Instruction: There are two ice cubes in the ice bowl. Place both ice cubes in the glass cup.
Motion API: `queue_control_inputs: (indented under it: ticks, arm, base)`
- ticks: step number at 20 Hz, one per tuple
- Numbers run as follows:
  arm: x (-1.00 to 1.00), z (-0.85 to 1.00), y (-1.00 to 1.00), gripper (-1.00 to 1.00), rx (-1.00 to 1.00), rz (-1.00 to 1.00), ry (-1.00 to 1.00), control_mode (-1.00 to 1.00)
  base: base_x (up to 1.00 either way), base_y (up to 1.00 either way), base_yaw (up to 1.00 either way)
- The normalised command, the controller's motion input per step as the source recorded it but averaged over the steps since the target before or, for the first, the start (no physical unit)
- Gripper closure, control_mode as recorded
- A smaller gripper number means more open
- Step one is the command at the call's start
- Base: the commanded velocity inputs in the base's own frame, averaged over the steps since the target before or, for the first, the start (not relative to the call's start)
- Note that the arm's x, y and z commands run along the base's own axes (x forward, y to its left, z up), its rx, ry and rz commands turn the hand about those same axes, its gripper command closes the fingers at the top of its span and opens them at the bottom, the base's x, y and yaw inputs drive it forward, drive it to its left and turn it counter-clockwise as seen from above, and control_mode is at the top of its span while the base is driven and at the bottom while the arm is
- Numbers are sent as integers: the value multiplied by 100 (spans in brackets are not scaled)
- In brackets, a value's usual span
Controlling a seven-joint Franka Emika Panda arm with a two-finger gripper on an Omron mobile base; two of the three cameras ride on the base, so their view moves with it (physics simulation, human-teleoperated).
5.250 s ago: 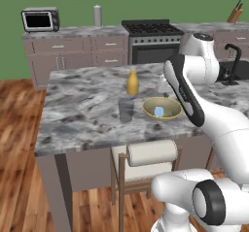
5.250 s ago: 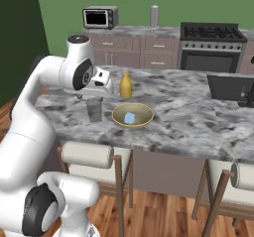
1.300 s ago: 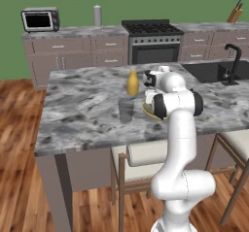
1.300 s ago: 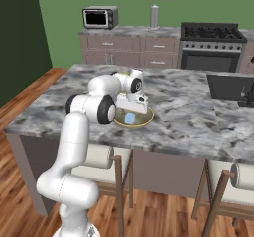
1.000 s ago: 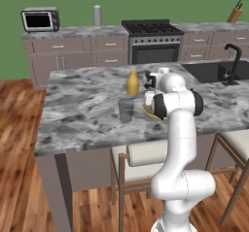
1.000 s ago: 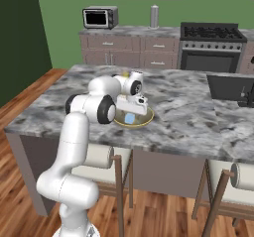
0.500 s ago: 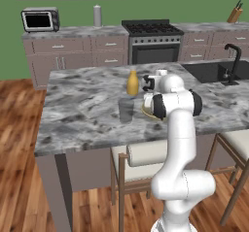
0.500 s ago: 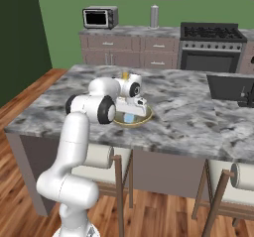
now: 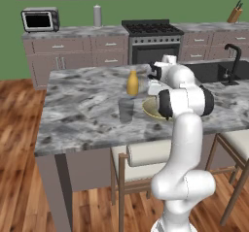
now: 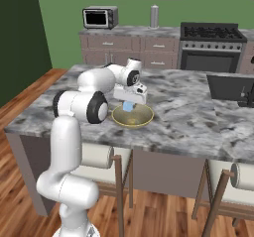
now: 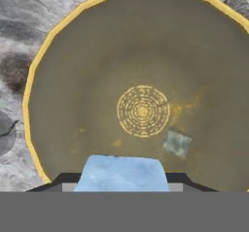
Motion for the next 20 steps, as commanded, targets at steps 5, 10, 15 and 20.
queue_control_inputs:
  ticks: [5, 10, 15, 20]
  arm:
    - [-43, 62, 40, 100, -2, 0, -32, -100]
    - [-32, 40, 44, 100, -4, 0, -38, -100]
    - [-3, 22, 61, 100, 0, 0, -22, -100]
    - [8, 40, 67, 100, -2, 0, 8, -100]
  base:
    - [0, 0, 0]
    - [0, 0, 0]
    - [0, 0, 0]
    - [0, 0, 0]
